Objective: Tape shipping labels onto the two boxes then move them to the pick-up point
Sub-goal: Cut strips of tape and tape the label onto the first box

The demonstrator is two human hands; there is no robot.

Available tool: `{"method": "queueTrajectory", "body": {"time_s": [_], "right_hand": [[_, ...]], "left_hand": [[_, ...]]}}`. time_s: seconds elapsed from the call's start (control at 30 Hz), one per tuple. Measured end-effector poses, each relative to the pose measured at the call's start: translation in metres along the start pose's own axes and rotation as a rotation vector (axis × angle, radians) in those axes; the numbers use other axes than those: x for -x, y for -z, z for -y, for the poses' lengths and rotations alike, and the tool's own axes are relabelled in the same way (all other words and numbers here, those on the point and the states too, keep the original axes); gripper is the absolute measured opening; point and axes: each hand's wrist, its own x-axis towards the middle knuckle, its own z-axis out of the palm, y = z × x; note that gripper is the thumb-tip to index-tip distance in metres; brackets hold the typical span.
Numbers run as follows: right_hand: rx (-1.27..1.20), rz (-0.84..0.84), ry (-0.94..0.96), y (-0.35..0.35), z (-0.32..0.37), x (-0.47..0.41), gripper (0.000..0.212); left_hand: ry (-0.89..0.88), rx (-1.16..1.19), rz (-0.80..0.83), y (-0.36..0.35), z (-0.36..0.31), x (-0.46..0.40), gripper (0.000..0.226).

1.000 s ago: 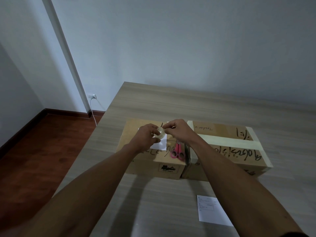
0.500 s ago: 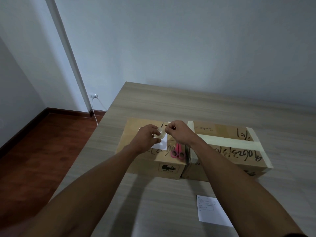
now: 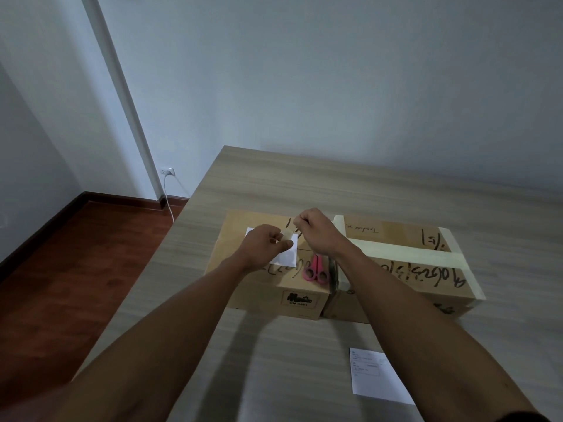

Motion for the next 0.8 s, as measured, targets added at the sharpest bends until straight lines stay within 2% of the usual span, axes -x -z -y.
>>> {"method": "queueTrajectory", "body": {"time_s": [0.13, 0.33, 0.43, 0.5, 0.63, 0.7, 0.8], "right_hand": [[0.002, 0.029, -0.085, 0.001, -0.002, -0.002, 0.039], [0.008, 0.076, -0.086, 0.012, -0.005, -0.005, 0.037], [0.012, 0.018, -0.062, 0.013, 0.001, -0.007, 0.024], [-0.001, -0.039, -0.034, 0.016, 0.005, -0.009, 0.022], [0.01, -0.044, 0.01, 0.022, 0.011, -0.012, 0.024], [0.015, -0.042, 0.012, 0.024, 0.01, -0.014, 0.025], [0.033, -0.043, 0.012, 0.027, 0.011, -0.016, 0.029]], "left_hand": [[0.001, 0.061, 0.033, 0.001, -0.007, 0.004, 0.053], [0.03, 0.143, 0.013, -0.003, -0.004, 0.006, 0.036], [0.053, 0.183, -0.027, -0.004, -0.006, 0.009, 0.041], [0.09, 0.211, -0.069, -0.004, -0.004, 0.01, 0.051], [0.109, 0.238, -0.07, -0.004, -0.001, 0.011, 0.052], [0.095, 0.22, -0.043, -0.003, -0.003, 0.011, 0.048], [0.081, 0.18, -0.038, -0.005, -0.003, 0.008, 0.029]]}}
